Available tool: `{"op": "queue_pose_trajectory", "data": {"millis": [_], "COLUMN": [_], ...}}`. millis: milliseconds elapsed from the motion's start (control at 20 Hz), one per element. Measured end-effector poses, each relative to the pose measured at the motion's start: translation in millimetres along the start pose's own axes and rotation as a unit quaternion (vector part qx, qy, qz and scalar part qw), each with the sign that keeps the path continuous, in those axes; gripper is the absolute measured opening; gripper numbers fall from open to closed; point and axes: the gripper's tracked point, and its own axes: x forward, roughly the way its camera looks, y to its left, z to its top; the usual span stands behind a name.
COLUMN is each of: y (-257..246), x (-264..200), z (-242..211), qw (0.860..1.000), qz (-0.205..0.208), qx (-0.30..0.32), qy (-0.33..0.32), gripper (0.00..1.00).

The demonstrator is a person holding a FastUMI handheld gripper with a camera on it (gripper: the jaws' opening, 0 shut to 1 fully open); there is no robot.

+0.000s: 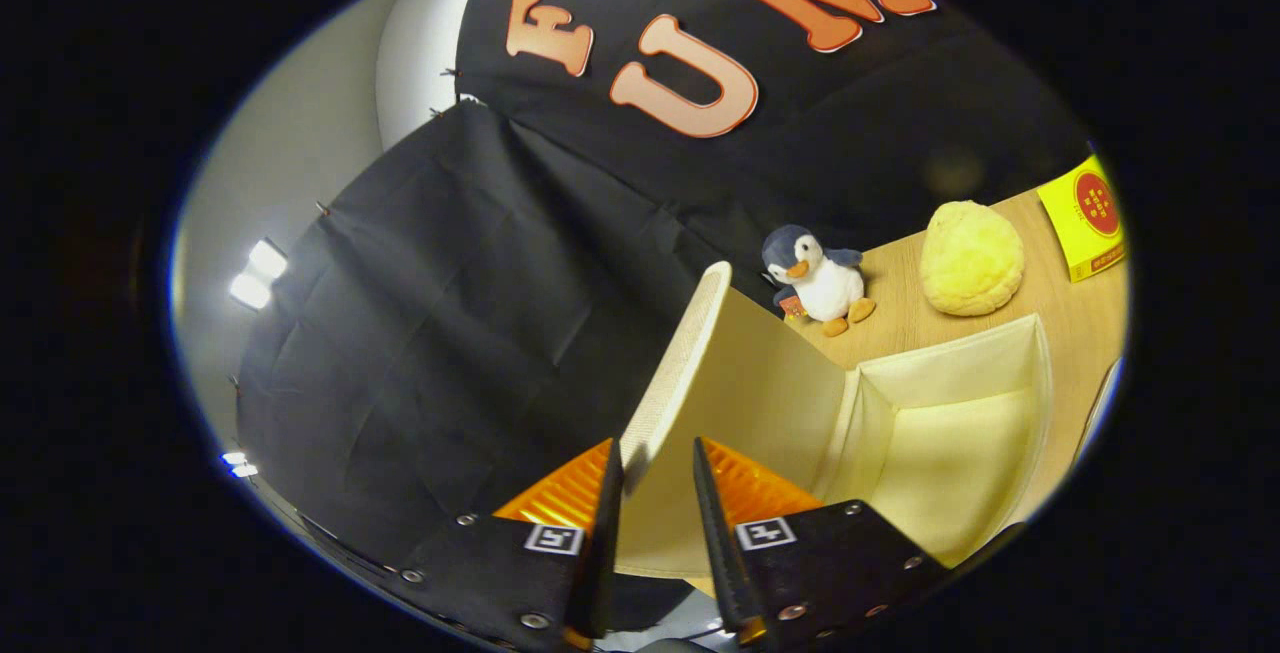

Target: Open the storage box then place both shoes into the box .Put the left shoe in first, then the right shoe, with the right side of both shoes facing outward in a uniform manner.

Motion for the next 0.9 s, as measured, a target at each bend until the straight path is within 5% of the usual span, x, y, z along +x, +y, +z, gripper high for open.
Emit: {"op": "queue_pose_trajectory", "data": {"millis": [100, 200, 500, 900], "y": [0.8, -2.4, -23.5, -93.5], "x": [13.2, 22.3, 17.9, -35.2], "z": [-12.3, -19.4, -15.2, 18.8], "qw": [1.000, 0.999, 0.998, 0.986], "qz": [-0.013, -0.020, -0.049, -0.141], "qx": [-0.020, -0.028, -0.038, -0.071], "qy": [0.012, 0.020, 0.009, -0.048], "gripper": [0.80, 0.98, 0.98, 0.98]}}
